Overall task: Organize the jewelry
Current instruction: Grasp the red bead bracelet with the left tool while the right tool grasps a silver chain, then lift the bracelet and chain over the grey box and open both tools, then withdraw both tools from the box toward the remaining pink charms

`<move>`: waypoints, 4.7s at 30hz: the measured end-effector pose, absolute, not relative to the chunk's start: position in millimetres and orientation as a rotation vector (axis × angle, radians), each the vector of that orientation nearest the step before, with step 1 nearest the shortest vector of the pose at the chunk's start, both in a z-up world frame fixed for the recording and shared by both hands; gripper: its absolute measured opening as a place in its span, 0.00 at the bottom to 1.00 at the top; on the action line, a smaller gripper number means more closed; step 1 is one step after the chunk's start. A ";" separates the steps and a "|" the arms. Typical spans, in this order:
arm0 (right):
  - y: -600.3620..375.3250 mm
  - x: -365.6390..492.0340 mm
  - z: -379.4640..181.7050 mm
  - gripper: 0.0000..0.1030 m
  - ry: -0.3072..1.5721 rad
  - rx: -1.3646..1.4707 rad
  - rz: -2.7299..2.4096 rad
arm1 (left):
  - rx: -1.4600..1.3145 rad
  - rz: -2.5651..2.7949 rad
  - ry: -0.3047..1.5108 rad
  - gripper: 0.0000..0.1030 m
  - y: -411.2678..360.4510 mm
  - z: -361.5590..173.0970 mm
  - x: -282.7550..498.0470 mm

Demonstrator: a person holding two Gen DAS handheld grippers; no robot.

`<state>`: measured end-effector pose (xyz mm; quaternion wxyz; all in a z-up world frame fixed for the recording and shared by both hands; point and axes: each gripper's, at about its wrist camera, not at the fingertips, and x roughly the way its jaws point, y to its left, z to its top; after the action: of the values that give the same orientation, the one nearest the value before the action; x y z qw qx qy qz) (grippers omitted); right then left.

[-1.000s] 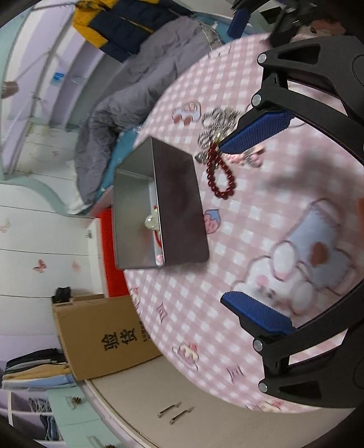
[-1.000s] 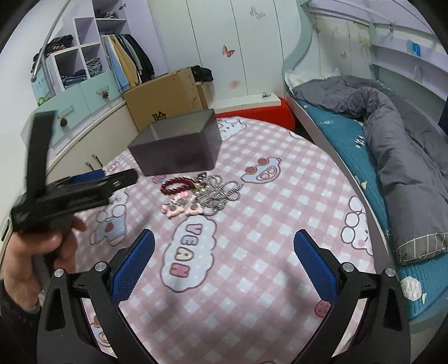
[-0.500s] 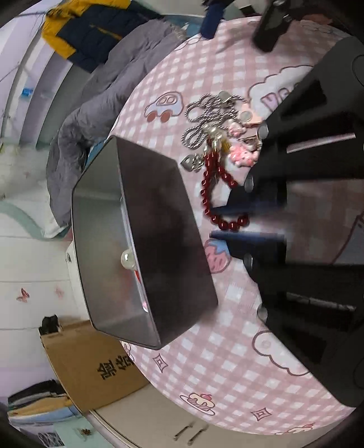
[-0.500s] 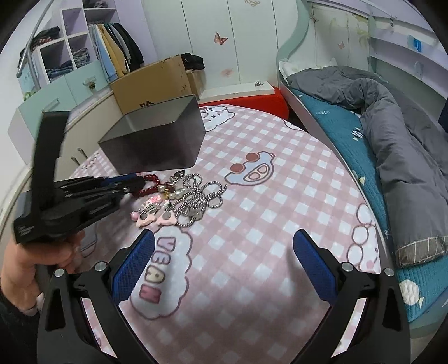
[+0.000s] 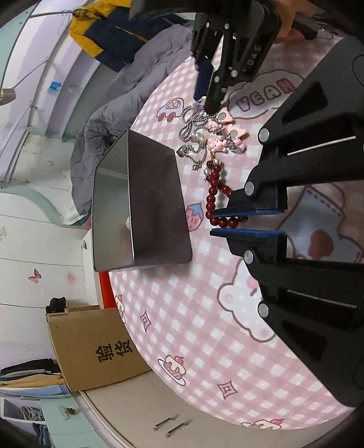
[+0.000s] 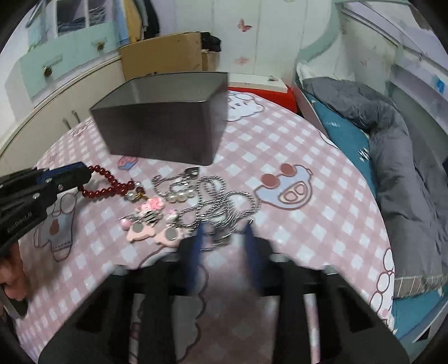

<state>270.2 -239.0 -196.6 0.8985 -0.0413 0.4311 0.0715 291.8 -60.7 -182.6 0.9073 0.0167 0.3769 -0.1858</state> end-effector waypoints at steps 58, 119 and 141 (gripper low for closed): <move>-235.2 361.1 -69.1 0.90 0.692 0.092 0.269 | 0.022 -0.385 0.734 0.80 -56.0 -66.7 381.9; -293.5 161.7 -111.7 0.93 0.606 0.222 0.094 | 0.056 -0.375 0.694 0.93 -64.2 -142.7 212.3; -308.7 182.2 -155.7 0.93 0.727 0.237 0.084 | 0.181 -0.480 0.875 0.29 -127.9 -197.2 287.0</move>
<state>182.2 -308.7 -155.7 0.9270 0.1156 0.3545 0.0408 287.0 -127.9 -197.2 0.8742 0.0865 0.4189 -0.2298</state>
